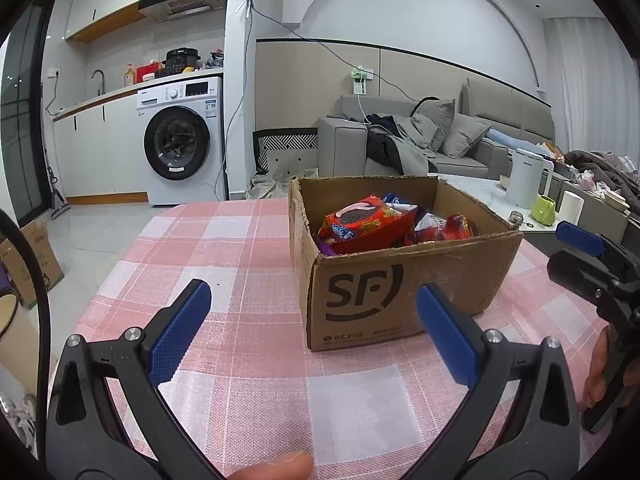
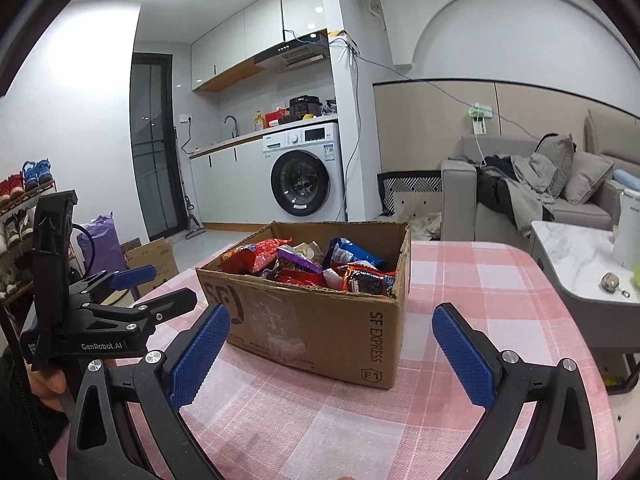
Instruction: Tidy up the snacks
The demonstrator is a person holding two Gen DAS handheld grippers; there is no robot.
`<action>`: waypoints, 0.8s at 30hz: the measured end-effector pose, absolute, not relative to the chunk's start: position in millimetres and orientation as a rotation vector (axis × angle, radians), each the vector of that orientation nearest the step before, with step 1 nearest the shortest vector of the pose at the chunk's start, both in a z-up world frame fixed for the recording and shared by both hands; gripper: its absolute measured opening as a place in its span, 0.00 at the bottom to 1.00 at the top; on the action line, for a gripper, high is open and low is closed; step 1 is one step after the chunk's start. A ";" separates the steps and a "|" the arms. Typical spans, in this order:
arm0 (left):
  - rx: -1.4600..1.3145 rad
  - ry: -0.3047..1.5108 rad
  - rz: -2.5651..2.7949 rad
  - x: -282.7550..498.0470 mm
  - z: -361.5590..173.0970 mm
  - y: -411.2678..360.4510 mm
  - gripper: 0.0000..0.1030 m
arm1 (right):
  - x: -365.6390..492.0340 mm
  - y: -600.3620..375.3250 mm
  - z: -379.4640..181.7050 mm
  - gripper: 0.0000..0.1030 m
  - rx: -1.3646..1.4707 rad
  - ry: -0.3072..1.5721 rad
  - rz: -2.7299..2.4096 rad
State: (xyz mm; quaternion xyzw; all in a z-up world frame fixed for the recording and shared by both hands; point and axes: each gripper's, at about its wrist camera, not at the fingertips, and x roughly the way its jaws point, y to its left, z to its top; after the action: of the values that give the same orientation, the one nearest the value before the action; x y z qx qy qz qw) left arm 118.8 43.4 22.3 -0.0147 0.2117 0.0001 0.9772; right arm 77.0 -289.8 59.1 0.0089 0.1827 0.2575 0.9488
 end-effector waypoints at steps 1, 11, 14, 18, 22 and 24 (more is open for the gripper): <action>-0.027 0.419 0.002 119.6 22.1 41.6 1.00 | 75.4 -289.5 59.2 1.00 0.014 0.357 0.523; -0.041 0.414 0.004 122.9 20.9 43.8 1.00 | 73.1 -287.0 53.0 1.00 -0.010 0.346 0.529; -0.042 0.411 0.003 123.1 21.1 43.4 1.00 | 71.4 -286.7 52.9 1.00 -0.014 0.339 0.530; -0.043 0.404 -0.004 120.9 20.8 44.1 1.00 | 67.7 -282.1 52.8 1.00 -0.041 0.327 0.532; -0.049 0.404 -0.007 121.4 19.9 45.3 1.00 | 65.7 -277.8 52.2 1.00 -0.062 0.319 0.529; -0.049 0.404 -0.007 121.3 19.6 45.0 1.00 | 65.6 -277.8 52.0 1.00 -0.060 0.320 0.529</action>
State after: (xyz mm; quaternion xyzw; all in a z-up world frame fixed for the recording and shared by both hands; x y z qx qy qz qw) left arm 121.3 45.0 19.6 -0.0241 0.2005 -0.0036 0.9794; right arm 65.6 -277.8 52.0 -0.0295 0.1575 0.2604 0.9521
